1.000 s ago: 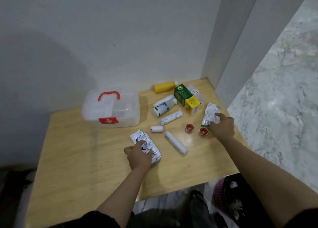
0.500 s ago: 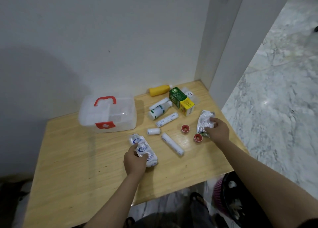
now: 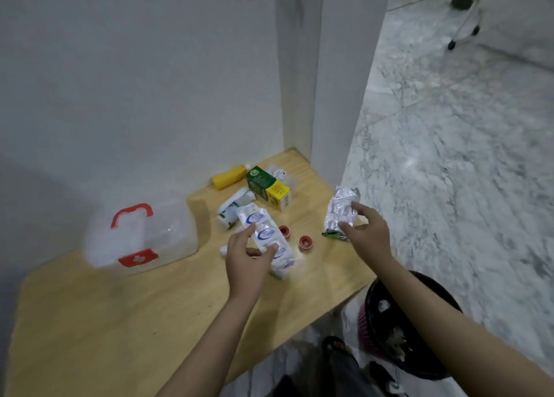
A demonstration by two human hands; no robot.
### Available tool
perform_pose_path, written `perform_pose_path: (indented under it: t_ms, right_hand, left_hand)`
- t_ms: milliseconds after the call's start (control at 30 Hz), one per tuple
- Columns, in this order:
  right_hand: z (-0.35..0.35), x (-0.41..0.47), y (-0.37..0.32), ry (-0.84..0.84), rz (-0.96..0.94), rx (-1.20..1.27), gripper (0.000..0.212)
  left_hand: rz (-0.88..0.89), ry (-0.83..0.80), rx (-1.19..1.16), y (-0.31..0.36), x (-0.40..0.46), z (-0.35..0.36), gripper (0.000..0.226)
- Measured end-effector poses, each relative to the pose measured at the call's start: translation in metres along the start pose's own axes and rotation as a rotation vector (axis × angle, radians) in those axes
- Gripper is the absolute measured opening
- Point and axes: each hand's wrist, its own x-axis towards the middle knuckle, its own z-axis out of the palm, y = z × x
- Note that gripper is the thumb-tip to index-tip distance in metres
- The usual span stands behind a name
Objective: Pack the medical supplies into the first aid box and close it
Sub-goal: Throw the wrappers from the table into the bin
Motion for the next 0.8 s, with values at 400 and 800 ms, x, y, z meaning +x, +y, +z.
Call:
perform_pose_path:
  t_ms: [400, 800]
  right_hand:
    - [-0.134, -0.047, 0.118, 0.310, 0.358, -0.038, 0.056]
    - [-0.194, -0.059, 0.257, 0.169, 0.739, -0.148, 0.056]
  left_hand:
    - [0.195, -0.703, 0.164, 0.033, -0.056, 0.204, 0.055]
    - [0.195, -1.098, 0.635, -0.012, -0.111, 0.363, 0.060]
